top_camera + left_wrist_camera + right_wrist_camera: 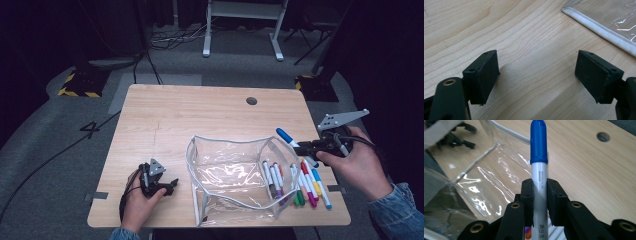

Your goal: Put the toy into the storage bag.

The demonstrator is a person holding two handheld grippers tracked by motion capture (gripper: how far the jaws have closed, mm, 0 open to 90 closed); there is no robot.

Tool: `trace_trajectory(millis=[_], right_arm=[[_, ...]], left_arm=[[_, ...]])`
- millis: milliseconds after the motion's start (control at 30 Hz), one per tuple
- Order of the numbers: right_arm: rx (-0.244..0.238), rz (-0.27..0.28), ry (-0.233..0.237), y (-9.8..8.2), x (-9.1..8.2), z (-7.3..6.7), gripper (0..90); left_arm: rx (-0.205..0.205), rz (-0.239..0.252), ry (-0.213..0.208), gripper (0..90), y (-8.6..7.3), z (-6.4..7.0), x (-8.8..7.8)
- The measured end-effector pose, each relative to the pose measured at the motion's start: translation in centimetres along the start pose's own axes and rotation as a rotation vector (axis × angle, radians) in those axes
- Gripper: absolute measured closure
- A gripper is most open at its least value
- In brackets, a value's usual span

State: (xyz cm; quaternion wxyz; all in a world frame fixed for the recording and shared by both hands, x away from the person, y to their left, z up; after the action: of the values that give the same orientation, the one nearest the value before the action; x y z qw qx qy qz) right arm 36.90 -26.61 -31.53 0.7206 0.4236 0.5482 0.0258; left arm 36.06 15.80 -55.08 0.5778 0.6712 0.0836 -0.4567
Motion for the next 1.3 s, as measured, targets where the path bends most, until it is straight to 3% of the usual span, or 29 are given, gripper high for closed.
trace_trajectory(millis=[167,200,333,433,700,733,833,967,1300], right_arm=[[-0.058,-0.003,0.045,1.5,0.2,-2.0,77.0],[-0.088,-0.012,0.062,2.1,0.5,-3.0,77.0],[-0.114,-0.025,0.089,2.6,0.9,-3.9,77.0],[-0.151,-0.054,0.121,3.3,1.8,-5.4,77.0],[-0.229,-0.111,0.173,4.0,3.4,-7.3,77.0],[-0.247,-0.138,0.181,4.2,4.0,-7.8,77.0],[-0.255,-0.151,0.184,4.4,4.4,-8.1,77.0],[-0.3,-0.182,0.199,5.1,5.8,-8.9,77.0],[-0.384,-0.3,0.235,5.1,9.5,-9.6,77.0]], left_arm=[[-0.003,-0.002,0.002,19.9,0.0,0.0,0.0],[-0.003,-0.002,0.0,19.9,0.0,0.0,0.0],[-0.004,-0.001,0.001,19.9,0.1,0.0,0.1],[-0.004,0.0,0.001,19.9,0.1,0.0,0.1],[0.001,0.0,0.002,19.9,0.1,0.0,0.1],[0.001,0.001,0.002,19.9,0.1,0.0,0.1],[0.001,0.0,0.003,19.9,0.1,0.0,0.1],[0.001,0.001,0.002,19.9,0.1,0.0,0.1],[0.001,-0.001,0.003,19.8,0.1,0.0,0.1]])
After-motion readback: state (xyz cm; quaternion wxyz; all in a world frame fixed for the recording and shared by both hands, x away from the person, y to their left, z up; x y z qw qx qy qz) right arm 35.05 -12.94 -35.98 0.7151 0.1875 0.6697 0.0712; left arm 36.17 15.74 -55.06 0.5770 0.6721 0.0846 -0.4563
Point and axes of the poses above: each handheld gripper's, and its own axes: x roughly forward along the jaws, y roughly out of its top, z roughly to its right, the point moved 5 cm from there along x, roughly forward along the jaws, and after that the axes turned 5 degrees about -x, right-handed, at the moved point
